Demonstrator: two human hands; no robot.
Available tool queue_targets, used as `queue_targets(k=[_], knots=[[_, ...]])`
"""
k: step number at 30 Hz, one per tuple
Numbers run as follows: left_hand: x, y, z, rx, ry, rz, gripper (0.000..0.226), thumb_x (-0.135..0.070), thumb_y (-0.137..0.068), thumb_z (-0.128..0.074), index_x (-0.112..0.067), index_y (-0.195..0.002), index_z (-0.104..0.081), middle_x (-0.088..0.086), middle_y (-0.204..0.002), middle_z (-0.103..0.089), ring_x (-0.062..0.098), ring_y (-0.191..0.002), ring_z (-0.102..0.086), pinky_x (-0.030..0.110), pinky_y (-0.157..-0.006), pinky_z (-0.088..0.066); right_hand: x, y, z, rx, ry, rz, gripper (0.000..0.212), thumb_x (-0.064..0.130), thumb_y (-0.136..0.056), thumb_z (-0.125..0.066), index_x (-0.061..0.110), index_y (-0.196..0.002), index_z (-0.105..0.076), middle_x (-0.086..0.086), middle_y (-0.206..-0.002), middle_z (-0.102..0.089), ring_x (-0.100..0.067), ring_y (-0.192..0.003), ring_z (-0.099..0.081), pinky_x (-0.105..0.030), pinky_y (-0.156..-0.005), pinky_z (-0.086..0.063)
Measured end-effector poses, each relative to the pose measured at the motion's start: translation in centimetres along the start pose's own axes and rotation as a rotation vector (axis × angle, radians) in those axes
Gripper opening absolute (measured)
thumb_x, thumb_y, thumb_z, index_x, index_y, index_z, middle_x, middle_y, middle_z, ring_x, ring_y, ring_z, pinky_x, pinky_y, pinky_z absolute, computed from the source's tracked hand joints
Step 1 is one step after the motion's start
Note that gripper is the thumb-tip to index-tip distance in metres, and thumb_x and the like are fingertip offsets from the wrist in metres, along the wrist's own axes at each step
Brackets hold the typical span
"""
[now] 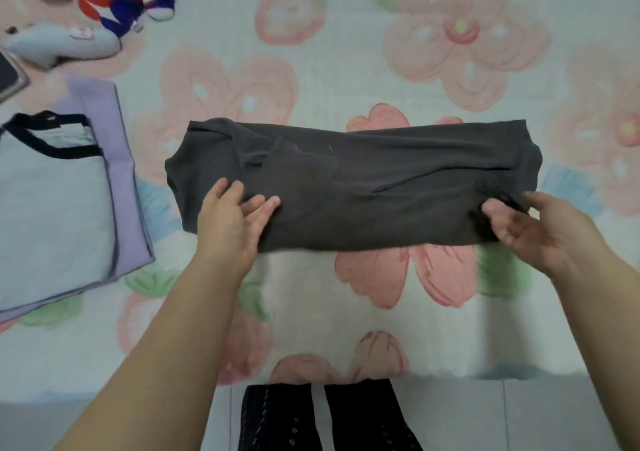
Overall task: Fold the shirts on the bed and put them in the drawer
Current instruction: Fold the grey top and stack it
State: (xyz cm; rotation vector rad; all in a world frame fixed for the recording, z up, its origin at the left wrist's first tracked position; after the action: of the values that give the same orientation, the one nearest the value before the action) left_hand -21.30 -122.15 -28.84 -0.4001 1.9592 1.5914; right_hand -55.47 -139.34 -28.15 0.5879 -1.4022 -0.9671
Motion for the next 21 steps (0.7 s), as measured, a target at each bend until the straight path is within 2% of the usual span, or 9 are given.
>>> queue_targets(k=[1, 3, 6, 8, 10, 13, 15, 18, 21], knots=[[-0.5, 0.1, 0.0, -0.008, -0.133, -0.094, 0.04, -0.013, -0.096, -0.046, -0.017, -0.135, -0.038, 0.012, -0.1, -0.053, 0.019, -0.083, -0.061, 0.032, -0.075, -0.057, 0.2, -0.2, -0.2, -0.026, 0.066, 0.026, 0.02, 0.016, -0.096, -0.04, 0.01, -0.115, -0.041, -0.015, -0.094, -0.062, -0.018, -0.064, -0.066, -0.023, -0.055, -0.05], [-2.1, 1.3, 0.1, -0.035, -0.612, -0.452, 0.04, -0.015, -0.093, -0.05, -0.019, -0.132, -0.044, 0.008, -0.1, -0.056, 0.017, -0.084, -0.058, 0.037, -0.086, -0.052, 0.9, -0.1, 0.5, -0.151, 0.311, 0.234, 0.037, 0.015, -0.089, -0.048, 0.012, -0.124, -0.04, -0.015, -0.103, -0.058, -0.023, -0.076, -0.061, -0.032, -0.07, -0.049], [-0.8, 4.7, -2.3, 0.075, -1.192, -0.995, 0.038, -0.017, -0.083, -0.057, -0.009, -0.12, -0.06, 0.02, -0.11, -0.059, 0.035, -0.102, -0.055, 0.04, -0.09, -0.041, 1.4, 2.4, -0.8, -0.324, 0.851, 0.738, 0.049, 0.013, -0.08, -0.056, 0.01, -0.127, -0.042, -0.017, -0.113, -0.055, -0.033, -0.108, -0.048, -0.043, -0.093, -0.036], [1.7, 5.5, -3.7, 0.166, -1.41, -1.135, 0.042, -0.02, -0.079, -0.066, -0.009, -0.119, -0.062, 0.026, -0.121, -0.055, 0.046, -0.115, -0.048, 0.05, -0.095, -0.037, 0.4, 2.4, -1.9, -0.304, 0.941, 0.82, 0.058, 0.019, -0.078, -0.064, 0.013, -0.13, -0.04, -0.017, -0.127, -0.046, -0.033, -0.12, -0.038, -0.046, -0.099, -0.031], [2.0, 3.8, -3.9, 0.082, -1.472, -1.001, 0.052, -0.029, -0.082, -0.067, -0.014, -0.13, -0.053, 0.024, -0.133, -0.047, 0.045, -0.125, -0.039, 0.052, -0.1, -0.03, 0.0, 0.6, -1.2, -0.311, 0.9, 0.683, 0.066, 0.027, -0.076, -0.069, 0.017, -0.132, -0.037, -0.011, -0.131, -0.044, -0.033, -0.123, -0.037, -0.05, -0.101, -0.031], [0.1, -0.2, -2.6, -0.153, -1.459, -0.714, 0.058, -0.042, -0.086, -0.057, -0.013, -0.135, -0.043, 0.023, -0.131, -0.044, 0.041, -0.12, -0.038, 0.047, -0.096, -0.03, 0.6, -2.1, 0.0, -0.192, 0.911, 0.578, 0.039, 0.027, -0.078, -0.069, 0.015, -0.112, -0.055, -0.008, -0.108, -0.061, -0.031, -0.105, -0.056, -0.048, -0.094, -0.043], [-0.6, -1.6, -2.7, -0.189, -1.54, -0.674, 0.054, -0.044, -0.087, -0.054, -0.009, -0.128, -0.047, 0.024, -0.127, -0.047, 0.041, -0.116, -0.04, 0.048, -0.093, -0.032, 1.1, -3.0, 1.1, -0.177, 1.001, 0.55, 0.022, 0.028, -0.077, -0.071, 0.017, -0.092, -0.059, -0.008, -0.096, -0.064, -0.029, -0.091, -0.06, -0.045, -0.087, -0.048], [-0.8, -2.6, -2.7, -0.16, -1.508, -0.695, 0.036, -0.036, -0.093, -0.049, -0.004, -0.109, -0.051, 0.025, -0.115, -0.052, 0.042, -0.107, -0.047, 0.045, -0.077, -0.035, 1.0, -4.0, 2.3, -0.142, 1.128, 0.523, 0.025, 0.034, -0.08, -0.068, 0.012, -0.078, -0.056, -0.011, -0.082, -0.061, -0.03, -0.08, -0.057, -0.039, -0.071, -0.045], [-1.9, -3.7, -1.4, -0.233, -1.439, -0.673, 0.029, -0.033, -0.097, -0.039, -0.005, -0.102, -0.044, 0.027, -0.103, -0.057, 0.044, -0.092, -0.053, 0.04, -0.065, -0.03, 1.5, -4.2, 3.3, -0.139, 1.197, 0.562, 0.032, 0.031, -0.087, -0.061, 0.006, -0.069, -0.052, -0.009, -0.064, -0.052, -0.031, -0.069, -0.05, -0.033, -0.056, -0.031]])
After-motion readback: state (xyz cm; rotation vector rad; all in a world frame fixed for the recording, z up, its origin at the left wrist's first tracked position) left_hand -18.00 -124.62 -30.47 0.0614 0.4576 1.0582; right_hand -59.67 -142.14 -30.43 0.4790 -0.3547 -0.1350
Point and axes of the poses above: each hand's wrist, its own y-axis away from the middle knuckle, its own z-axis out of the back of the hand, x = y × z, the point moved 8 cm from there along -y, towards the middle knuckle
